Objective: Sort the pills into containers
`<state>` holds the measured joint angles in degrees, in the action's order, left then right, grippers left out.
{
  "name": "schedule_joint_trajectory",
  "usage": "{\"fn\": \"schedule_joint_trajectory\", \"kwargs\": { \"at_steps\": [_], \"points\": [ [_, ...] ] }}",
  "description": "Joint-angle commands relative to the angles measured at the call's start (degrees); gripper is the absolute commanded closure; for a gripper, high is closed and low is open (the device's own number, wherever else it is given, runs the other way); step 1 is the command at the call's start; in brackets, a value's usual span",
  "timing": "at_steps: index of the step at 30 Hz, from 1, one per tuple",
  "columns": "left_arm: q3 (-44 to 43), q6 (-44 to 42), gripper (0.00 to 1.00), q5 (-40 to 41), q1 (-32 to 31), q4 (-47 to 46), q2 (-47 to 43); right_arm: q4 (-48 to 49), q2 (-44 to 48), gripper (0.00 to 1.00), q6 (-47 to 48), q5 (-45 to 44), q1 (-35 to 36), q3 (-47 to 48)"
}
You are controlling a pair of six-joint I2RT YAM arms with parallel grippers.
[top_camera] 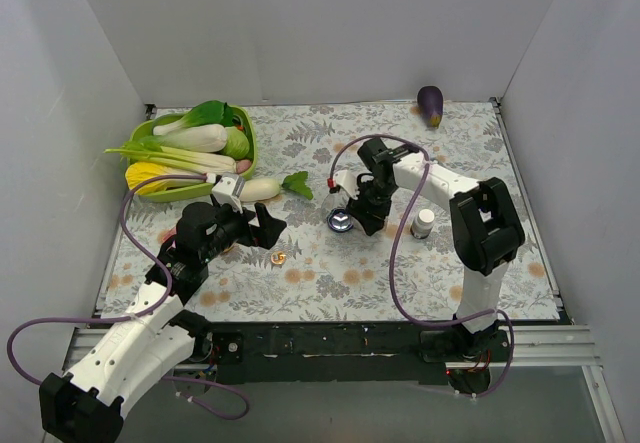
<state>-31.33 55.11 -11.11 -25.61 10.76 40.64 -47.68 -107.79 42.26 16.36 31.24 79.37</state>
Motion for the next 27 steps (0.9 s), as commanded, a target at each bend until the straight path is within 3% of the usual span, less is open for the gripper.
{"fn": "schedule_joint_trajectory", "kwargs": {
  "at_steps": [1, 27],
  "points": [
    [-1.1, -1.15, 0.02, -0.13, 0.21, 0.05, -1.0, -3.82, -2.07, 0.99, 1.07, -1.15, 1.01, 3.85],
    [-1.28, -1.41, 0.02, -1.37, 0.21, 0.22, -1.53, -14.1, -7.96, 0.99, 1.95, -7.57, 3.56, 13.88]
  ]
}}
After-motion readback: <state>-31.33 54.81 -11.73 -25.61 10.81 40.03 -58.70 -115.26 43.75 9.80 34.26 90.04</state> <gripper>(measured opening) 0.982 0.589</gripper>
